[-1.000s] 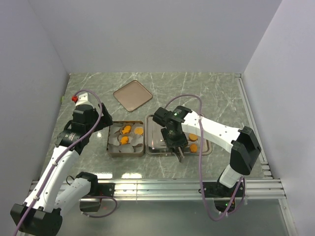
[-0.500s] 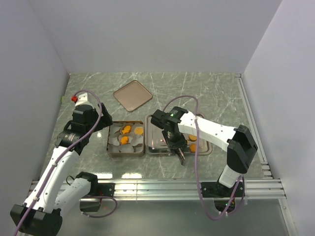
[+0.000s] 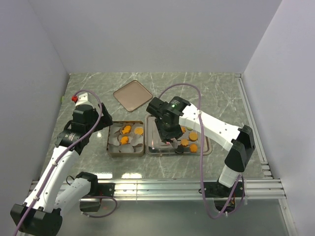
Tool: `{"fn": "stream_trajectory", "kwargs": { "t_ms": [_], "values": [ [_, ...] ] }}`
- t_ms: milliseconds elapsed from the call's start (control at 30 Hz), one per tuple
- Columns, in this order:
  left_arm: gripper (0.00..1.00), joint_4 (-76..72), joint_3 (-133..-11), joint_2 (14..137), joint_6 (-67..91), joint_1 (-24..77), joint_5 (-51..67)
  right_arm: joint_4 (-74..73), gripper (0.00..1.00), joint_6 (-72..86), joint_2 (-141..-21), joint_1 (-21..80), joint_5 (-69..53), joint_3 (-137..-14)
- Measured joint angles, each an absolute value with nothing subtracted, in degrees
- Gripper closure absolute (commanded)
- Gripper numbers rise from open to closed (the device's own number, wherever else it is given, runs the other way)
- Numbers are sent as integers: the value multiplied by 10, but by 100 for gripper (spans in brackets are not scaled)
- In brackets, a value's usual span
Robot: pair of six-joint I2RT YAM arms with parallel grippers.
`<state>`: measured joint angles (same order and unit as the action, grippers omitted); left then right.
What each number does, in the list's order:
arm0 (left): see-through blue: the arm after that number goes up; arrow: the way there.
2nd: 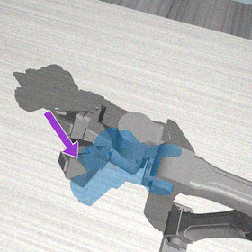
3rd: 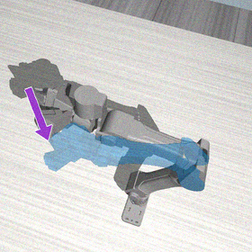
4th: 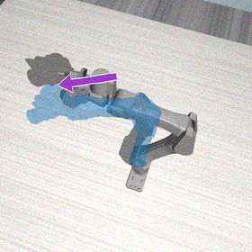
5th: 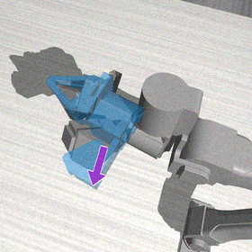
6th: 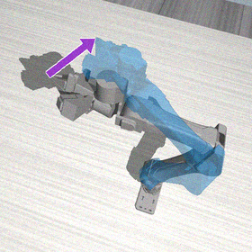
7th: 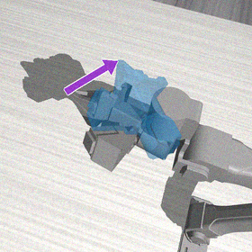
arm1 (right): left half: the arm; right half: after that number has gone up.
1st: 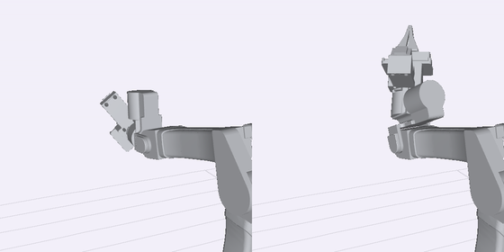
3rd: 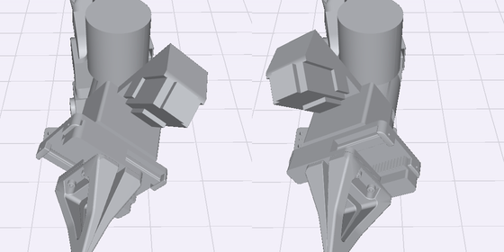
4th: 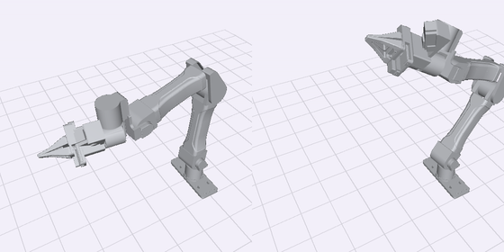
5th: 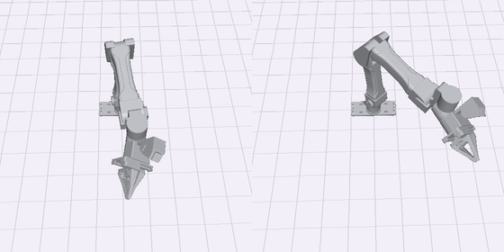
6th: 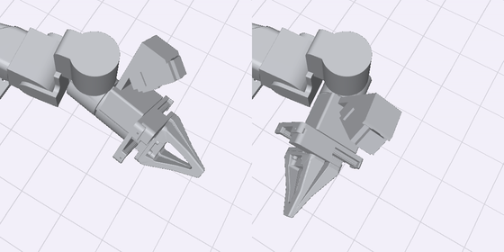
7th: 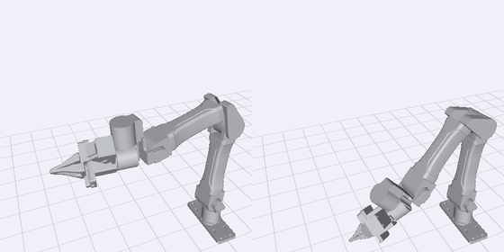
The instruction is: Pack the cookies
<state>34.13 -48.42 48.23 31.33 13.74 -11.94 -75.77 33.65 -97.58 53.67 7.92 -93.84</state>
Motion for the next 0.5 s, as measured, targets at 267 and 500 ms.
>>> {"fn": "stream_trajectory", "kwargs": {
  "t_ms": [267,500],
  "values": [
    [4,341,-484,482,313,137,-119,-761,42,336,-988,543,87,-934],
    [4,342,-484,479,313,137,-119,-763,41,336,-988,544,93,-910]
  ]
}}
